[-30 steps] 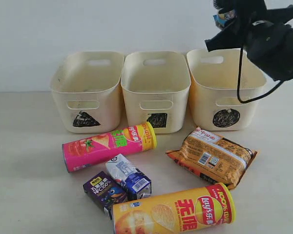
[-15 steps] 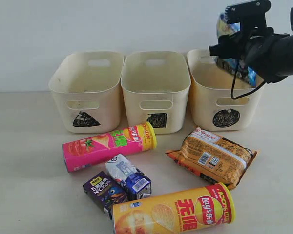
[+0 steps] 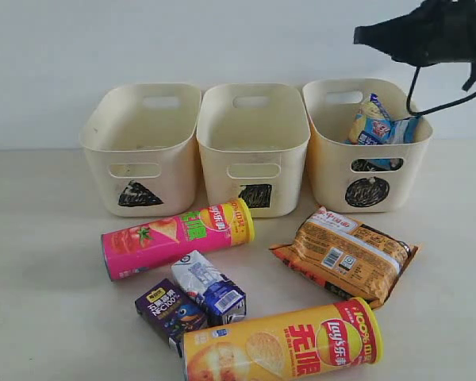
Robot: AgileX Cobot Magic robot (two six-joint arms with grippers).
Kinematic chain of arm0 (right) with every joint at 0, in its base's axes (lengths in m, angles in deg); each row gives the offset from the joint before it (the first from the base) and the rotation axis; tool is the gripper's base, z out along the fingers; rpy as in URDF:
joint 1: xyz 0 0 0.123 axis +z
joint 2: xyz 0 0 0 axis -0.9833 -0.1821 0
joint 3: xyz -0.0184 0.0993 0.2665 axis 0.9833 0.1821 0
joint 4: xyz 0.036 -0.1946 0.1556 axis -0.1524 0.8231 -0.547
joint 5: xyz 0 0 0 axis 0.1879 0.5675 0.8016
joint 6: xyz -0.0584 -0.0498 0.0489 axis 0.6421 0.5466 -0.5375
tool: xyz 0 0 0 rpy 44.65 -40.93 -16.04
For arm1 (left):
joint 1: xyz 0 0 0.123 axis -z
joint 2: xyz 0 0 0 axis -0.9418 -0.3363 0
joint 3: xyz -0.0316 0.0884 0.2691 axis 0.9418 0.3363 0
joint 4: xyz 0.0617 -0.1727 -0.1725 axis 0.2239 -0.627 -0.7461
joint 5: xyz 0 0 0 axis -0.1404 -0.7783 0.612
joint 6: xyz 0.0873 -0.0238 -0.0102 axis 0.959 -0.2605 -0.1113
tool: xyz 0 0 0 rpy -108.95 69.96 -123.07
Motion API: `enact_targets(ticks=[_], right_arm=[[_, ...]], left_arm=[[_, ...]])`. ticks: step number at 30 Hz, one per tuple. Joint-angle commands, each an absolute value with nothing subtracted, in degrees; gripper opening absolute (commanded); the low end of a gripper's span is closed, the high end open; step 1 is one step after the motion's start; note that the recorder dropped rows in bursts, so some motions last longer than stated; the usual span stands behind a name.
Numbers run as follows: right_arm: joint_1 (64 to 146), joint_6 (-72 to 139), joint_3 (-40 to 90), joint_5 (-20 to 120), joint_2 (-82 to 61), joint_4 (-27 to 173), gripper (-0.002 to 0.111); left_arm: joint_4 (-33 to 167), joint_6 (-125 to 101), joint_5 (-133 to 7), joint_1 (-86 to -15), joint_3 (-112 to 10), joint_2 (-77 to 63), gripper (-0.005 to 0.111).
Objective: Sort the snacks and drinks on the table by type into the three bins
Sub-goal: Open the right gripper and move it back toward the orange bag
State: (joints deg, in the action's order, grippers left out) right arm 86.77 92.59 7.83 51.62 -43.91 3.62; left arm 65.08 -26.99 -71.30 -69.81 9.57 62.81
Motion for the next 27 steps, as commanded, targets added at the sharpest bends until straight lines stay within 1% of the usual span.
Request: enact_targets(ticks=[1, 8, 13, 14, 17, 23, 24, 25, 27], right_arm=[[77.5, 85.3, 7.6, 76.5, -41.5, 0.4, 0.001], [67.3, 80.8, 6.7, 106.5, -40.4, 10.4, 0.001], [65.4, 73.0, 6.8, 118.1, -40.4, 24.4, 0.001], [65.4, 69.1, 7.6, 119.0, -40.4, 27.8, 0.001], [65.4, 69.1, 11.1, 118.9, -40.4, 26.9, 0.001], [65.2, 75.0, 25.1, 113.9, -40.4, 17.4, 0.002], [65.2, 76.2, 27.3, 112.8, -40.4, 15.8, 0.003], [65.2, 78.0, 30.6, 111.4, -40.4, 13.6, 0.007], [65.2, 79.4, 35.0, 108.2, -40.4, 11.9, 0.021]], left_arm=[[65.2, -26.9, -71.1, -69.7, 9.7, 63.0, 0.004], [65.2, -26.9, -71.1, -69.7, 9.7, 63.0, 0.004], [65.2, -26.9, -71.1, -69.7, 9.7, 63.0, 0.004], [65.2, -26.9, -71.1, -69.7, 9.7, 63.0, 0.004], [65.2, -26.9, -71.1, -69.7, 9.7, 63.0, 0.004], [65.2, -26.9, -71.1, -69.7, 9.7, 63.0, 0.004], [65.2, -26.9, -71.1, -69.7, 9.7, 63.0, 0.004], [65.2, -26.9, -71.1, -69.7, 9.7, 63.0, 0.004], [65.2, -26.9, -71.1, -69.7, 9.7, 63.0, 0.004]])
